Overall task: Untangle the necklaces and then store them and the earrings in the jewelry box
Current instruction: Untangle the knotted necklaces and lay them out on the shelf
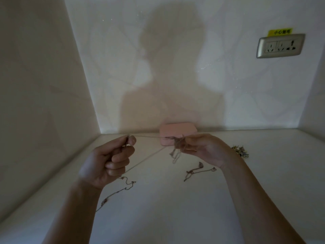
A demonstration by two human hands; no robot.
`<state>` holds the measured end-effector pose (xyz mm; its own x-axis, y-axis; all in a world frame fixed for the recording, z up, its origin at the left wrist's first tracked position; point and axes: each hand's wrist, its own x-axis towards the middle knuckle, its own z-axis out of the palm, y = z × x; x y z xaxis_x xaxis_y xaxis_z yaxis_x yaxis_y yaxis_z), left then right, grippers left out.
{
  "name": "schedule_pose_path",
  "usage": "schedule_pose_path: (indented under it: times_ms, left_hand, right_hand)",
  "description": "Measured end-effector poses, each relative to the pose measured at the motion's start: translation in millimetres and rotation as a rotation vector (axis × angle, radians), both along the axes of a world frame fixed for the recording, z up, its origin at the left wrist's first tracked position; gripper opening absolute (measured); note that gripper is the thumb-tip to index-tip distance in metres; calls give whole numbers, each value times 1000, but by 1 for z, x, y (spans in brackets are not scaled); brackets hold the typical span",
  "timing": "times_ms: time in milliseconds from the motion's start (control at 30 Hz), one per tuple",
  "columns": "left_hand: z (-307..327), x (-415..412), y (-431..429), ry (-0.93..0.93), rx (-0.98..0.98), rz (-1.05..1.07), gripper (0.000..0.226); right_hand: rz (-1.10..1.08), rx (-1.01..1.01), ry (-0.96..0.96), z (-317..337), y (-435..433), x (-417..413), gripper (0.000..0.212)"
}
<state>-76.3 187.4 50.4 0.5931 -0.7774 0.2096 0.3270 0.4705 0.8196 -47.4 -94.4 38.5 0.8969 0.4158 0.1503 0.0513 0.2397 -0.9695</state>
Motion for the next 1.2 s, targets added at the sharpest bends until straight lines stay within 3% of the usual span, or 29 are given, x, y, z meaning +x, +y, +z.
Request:
schedule_pose_path:
  times_ms: [67,133,233,300,367,467,633,700,767,833,900,967,1033,1200]
  left_hand:
    - [1,0,-6,12,38,-28,40]
    - [-2,3,-10,29,47,-49,40]
    - [-6,7,-20,125,61,-133,31]
    - [-10,3,-29,200,222,-9,8]
    - [-15,-11,-45,201,465,218,10]
    - [-25,-31,-67,155,669,368,15]
    - [-49,-61,-66,8,922,591,27]
    - [-55,-68,-63,-81,1054,714,29]
    - [-60,-69,-57,-154,1160,861,31]
    - [-66,-67,-46,-371,1381,1000,32]
    - [-70,-66,-36,-577,1624,1048,33]
    - [-71,-65,-30,-658,1763,1006,29]
    - [-71,-64,-29,-588,1741,995,30]
    - [-80,-58,-13,-234,1297,1232,30]
  right_hand:
    - [-13,207,115,1,-5,-13,20]
    - [-42,220,185,-2,-12,-29,16]
    - [-147,-42,144,-10,-36,-55,19]
    - [-187,-260,141,-19,-54,-73,18]
    - [-175,-416,173,-27,-68,-88,14]
    - [-215,-612,172,-35,-77,-107,3]
    - [-516,-943,-133,-48,-68,-116,9]
    - [-561,-797,-168,-48,-59,-119,6]
    - [-475,-568,-95,-42,-49,-122,19]
    - [-364,-281,0,-35,-38,-123,30]
    - [-267,43,98,-31,-30,-119,31]
    - [-177,334,179,-28,-25,-114,26]
    - [-130,499,222,-27,-25,-110,26]
    - [-62,499,219,-43,-32,-105,25]
